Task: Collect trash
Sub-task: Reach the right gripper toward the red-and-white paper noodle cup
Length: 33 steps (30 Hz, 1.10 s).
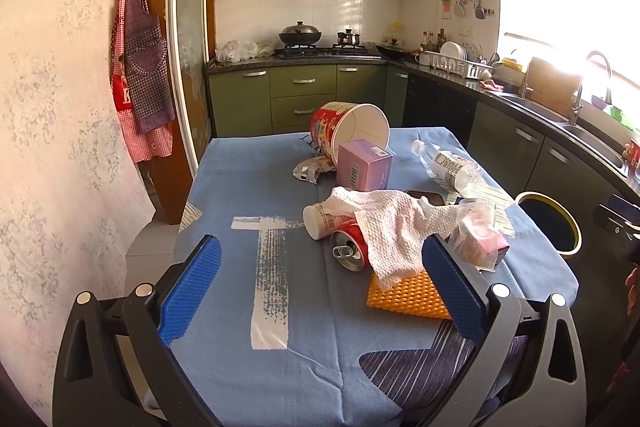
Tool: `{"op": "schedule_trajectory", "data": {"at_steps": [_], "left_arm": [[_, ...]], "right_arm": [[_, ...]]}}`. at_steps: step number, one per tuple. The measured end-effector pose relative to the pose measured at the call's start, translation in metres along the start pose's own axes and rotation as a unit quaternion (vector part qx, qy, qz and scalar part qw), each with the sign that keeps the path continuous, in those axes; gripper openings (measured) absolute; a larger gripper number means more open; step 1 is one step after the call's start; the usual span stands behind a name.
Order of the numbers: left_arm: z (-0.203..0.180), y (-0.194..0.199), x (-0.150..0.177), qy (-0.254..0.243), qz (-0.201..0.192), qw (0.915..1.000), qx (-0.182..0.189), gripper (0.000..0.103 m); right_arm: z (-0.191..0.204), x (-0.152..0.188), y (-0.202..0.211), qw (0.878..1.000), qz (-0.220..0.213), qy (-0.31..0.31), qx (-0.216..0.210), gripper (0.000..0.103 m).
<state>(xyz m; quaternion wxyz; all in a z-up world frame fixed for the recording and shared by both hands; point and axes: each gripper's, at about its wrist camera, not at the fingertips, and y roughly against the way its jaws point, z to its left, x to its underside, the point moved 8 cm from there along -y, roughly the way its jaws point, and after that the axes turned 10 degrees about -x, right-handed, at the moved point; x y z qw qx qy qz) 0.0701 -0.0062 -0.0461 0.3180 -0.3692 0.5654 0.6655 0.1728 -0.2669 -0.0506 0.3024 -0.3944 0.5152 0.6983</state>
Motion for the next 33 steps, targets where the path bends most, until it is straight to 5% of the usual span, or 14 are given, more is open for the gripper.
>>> {"op": "schedule_trajectory", "data": {"at_steps": [33], "left_arm": [[-0.0049, -0.0037, 0.0044, -0.005, 0.003, 1.0000, 0.002, 0.099]], "right_arm": [[-0.0018, 0.0026, -0.0008, 1.000, 0.002, -0.003, 0.001, 0.097]]}}
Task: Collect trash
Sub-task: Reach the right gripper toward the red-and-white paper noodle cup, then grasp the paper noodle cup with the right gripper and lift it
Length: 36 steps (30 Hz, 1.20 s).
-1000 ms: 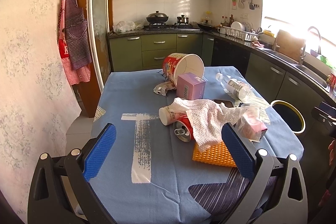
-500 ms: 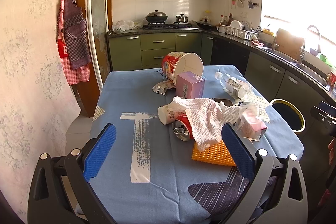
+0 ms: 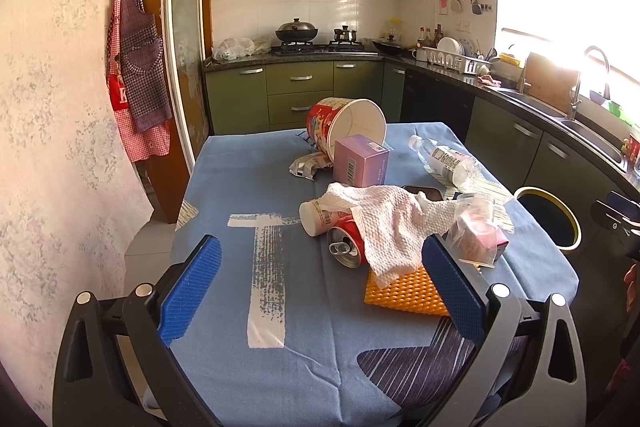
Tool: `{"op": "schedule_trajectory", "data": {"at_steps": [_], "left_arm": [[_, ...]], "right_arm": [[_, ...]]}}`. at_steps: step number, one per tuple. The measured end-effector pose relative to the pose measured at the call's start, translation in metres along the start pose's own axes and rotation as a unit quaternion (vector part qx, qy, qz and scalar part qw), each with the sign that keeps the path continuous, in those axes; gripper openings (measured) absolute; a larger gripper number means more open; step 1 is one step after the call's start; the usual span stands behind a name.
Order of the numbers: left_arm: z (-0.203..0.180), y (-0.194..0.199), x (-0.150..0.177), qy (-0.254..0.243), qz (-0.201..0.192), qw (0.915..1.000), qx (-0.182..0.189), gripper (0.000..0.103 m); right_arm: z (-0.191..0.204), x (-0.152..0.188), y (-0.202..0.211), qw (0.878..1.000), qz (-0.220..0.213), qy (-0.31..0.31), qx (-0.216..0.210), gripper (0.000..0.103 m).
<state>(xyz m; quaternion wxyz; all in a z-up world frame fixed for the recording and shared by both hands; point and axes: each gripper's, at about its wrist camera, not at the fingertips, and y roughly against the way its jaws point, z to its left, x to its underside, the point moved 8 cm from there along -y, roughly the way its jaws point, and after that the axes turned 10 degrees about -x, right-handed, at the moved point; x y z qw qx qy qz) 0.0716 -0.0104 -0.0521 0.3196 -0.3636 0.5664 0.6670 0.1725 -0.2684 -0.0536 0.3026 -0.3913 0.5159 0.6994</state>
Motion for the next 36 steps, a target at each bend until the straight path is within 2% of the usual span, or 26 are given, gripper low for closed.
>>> {"op": "schedule_trajectory", "data": {"at_steps": [22, 26, 30, 33, 36], "left_arm": [[-0.003, -0.009, 0.001, -0.004, 0.009, 0.9999, 0.004, 0.099], [0.001, -0.029, -0.002, -0.003, 0.023, 0.9997, 0.005, 0.099], [0.010, -0.060, -0.015, -0.006, 0.024, 0.9996, -0.012, 0.099], [0.022, -0.093, -0.032, 0.000, 0.021, 0.9995, -0.025, 0.099], [0.028, -0.128, -0.048, 0.003, 0.022, 0.9994, -0.025, 0.099]], "right_arm": [[-0.005, 0.005, -0.008, 1.000, 0.007, 0.000, 0.005, 0.097], [0.000, -0.002, -0.020, 1.000, 0.019, 0.024, 0.005, 0.097], [0.014, -0.022, -0.045, 0.998, 0.020, 0.059, -0.030, 0.097], [0.028, -0.044, -0.079, 0.994, 0.026, 0.085, -0.064, 0.097], [0.042, -0.070, -0.120, 0.990, 0.031, 0.113, -0.080, 0.097]]}}
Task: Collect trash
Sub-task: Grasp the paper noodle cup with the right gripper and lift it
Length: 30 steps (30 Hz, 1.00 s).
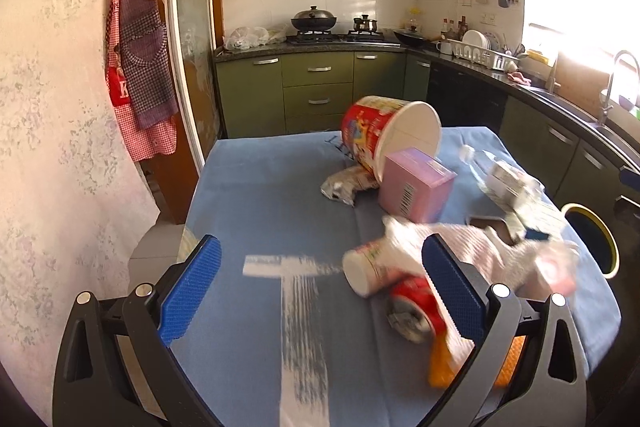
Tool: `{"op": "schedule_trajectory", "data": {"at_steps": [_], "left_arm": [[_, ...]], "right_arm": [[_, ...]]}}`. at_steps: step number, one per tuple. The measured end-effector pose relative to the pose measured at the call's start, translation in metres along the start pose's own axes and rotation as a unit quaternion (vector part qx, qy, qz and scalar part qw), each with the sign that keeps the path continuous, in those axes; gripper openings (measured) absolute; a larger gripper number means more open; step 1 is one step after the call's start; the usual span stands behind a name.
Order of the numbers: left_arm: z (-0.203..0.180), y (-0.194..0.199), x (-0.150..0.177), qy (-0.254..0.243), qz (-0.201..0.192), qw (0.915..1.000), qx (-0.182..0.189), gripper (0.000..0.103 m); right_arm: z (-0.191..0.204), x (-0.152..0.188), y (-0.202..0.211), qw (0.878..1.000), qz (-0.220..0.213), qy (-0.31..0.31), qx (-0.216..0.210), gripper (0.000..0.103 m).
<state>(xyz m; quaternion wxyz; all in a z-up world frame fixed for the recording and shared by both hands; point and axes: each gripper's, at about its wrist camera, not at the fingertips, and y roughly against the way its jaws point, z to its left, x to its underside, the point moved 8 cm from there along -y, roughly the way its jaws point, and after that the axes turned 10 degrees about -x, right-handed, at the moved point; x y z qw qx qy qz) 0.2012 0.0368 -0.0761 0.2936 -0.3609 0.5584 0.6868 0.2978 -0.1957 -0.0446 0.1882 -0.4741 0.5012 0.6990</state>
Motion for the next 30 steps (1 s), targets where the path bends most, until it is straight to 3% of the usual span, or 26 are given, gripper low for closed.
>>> {"op": "schedule_trajectory", "data": {"at_steps": [4, 8, 15, 21, 25, 30], "left_arm": [[0.002, -0.053, -0.022, -0.005, 0.001, 0.9999, -0.015, 0.099], [0.003, -0.106, -0.038, -0.005, 0.006, 0.9996, -0.027, 0.099], [-0.007, -0.149, -0.041, -0.003, 0.010, 0.9996, -0.025, 0.099], [-0.015, -0.155, -0.030, -0.011, 0.017, 0.9997, -0.015, 0.099], [-0.015, -0.157, -0.024, -0.013, 0.024, 0.9996, -0.010, 0.099], [-0.011, -0.157, -0.020, -0.007, 0.027, 0.9996, -0.006, 0.099]], "right_arm": [[0.001, -0.042, -0.067, 0.999, 0.019, 0.041, -0.021, 0.096], [0.005, -0.070, -0.145, 0.995, 0.058, 0.064, -0.046, 0.080], [0.009, -0.080, -0.242, 0.989, 0.114, 0.068, -0.057, 0.067], [0.006, -0.087, -0.274, 0.988, 0.129, 0.065, -0.050, 0.044], [-0.001, -0.100, -0.289, 0.990, 0.124, 0.044, -0.047, 0.012], [-0.015, -0.118, -0.301, 0.991, 0.128, -0.003, -0.043, 0.006]]}}
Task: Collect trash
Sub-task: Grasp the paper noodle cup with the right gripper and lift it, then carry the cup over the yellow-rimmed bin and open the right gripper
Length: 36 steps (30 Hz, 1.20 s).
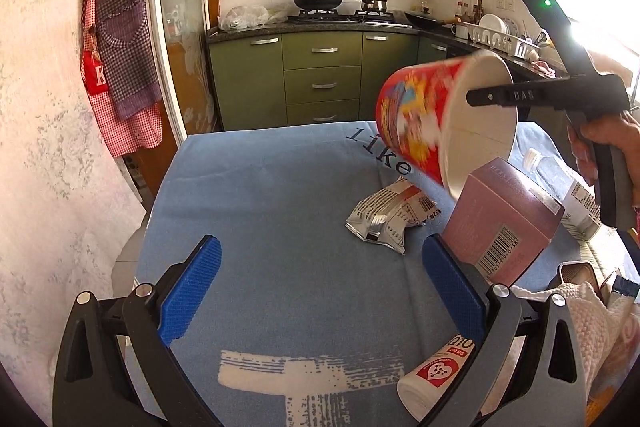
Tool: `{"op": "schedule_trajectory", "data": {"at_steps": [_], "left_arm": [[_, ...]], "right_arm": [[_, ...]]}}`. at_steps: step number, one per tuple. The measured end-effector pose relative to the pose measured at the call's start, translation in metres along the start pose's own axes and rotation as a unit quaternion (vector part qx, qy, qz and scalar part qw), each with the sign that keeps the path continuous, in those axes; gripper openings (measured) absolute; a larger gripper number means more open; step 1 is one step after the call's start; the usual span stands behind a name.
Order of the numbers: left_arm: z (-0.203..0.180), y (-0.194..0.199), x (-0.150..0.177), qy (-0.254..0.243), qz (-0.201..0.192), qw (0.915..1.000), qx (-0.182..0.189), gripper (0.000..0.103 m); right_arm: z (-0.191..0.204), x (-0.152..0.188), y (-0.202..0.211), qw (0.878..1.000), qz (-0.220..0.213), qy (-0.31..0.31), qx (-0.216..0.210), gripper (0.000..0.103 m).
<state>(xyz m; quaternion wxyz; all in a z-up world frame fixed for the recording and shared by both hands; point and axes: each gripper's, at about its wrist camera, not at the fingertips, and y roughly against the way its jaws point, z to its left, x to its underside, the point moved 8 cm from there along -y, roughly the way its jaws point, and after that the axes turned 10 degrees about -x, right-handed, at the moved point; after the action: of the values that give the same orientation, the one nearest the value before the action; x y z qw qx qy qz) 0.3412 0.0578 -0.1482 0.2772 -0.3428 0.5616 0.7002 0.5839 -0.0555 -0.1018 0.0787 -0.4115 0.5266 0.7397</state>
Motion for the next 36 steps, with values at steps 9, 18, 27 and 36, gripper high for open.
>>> {"op": "schedule_trajectory", "data": {"at_steps": [9, 18, 27, 36], "left_arm": [[0.000, 0.003, 0.003, -0.005, -0.006, 1.0000, -0.006, 0.099], [0.001, 0.011, 0.002, 0.000, -0.016, 0.9999, 0.000, 0.099], [-0.001, 0.010, 0.003, 0.003, -0.012, 0.9999, -0.002, 0.099], [-0.003, 0.005, 0.005, 0.000, -0.007, 1.0000, 0.000, 0.099]], "right_arm": [[-0.054, -0.026, 0.046, 0.992, -0.004, -0.125, -0.025, 0.006], [-0.161, 0.067, 0.192, 0.966, 0.031, -0.255, 0.018, 0.006], [-0.273, 0.281, 0.276, 0.889, 0.118, -0.430, 0.104, 0.006], [-0.311, 0.386, 0.248, 0.827, 0.168, -0.519, 0.131, 0.039]]}}
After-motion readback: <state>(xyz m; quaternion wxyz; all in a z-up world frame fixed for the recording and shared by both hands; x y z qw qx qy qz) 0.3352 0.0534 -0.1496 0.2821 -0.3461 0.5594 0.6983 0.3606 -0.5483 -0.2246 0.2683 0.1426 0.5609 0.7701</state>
